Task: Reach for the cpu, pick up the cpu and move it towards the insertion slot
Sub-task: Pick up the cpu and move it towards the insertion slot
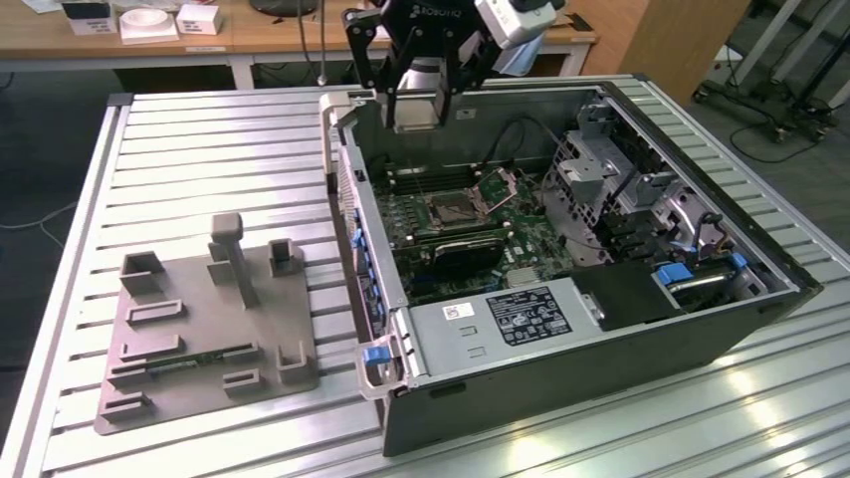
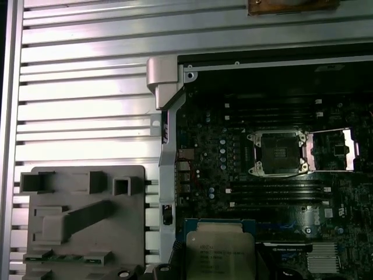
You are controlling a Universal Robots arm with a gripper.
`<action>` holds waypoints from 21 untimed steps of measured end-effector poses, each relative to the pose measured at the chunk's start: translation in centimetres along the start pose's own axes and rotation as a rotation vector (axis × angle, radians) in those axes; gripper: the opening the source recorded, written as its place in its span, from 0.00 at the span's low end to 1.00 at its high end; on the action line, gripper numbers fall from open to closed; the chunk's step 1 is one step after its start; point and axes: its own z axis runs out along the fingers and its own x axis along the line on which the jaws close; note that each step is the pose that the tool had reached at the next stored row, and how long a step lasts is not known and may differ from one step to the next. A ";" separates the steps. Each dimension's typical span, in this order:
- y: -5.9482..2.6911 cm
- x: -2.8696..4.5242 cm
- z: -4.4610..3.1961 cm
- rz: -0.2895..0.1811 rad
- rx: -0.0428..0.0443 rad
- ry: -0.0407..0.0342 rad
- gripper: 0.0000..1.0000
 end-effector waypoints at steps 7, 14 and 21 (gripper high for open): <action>0.44 -0.45 0.05 0.000 0.0000 0.0000 0.54; 0.88 -1.10 0.09 0.000 0.0000 0.0000 0.54; 1.87 -1.24 0.23 0.000 -0.0001 -0.0001 0.54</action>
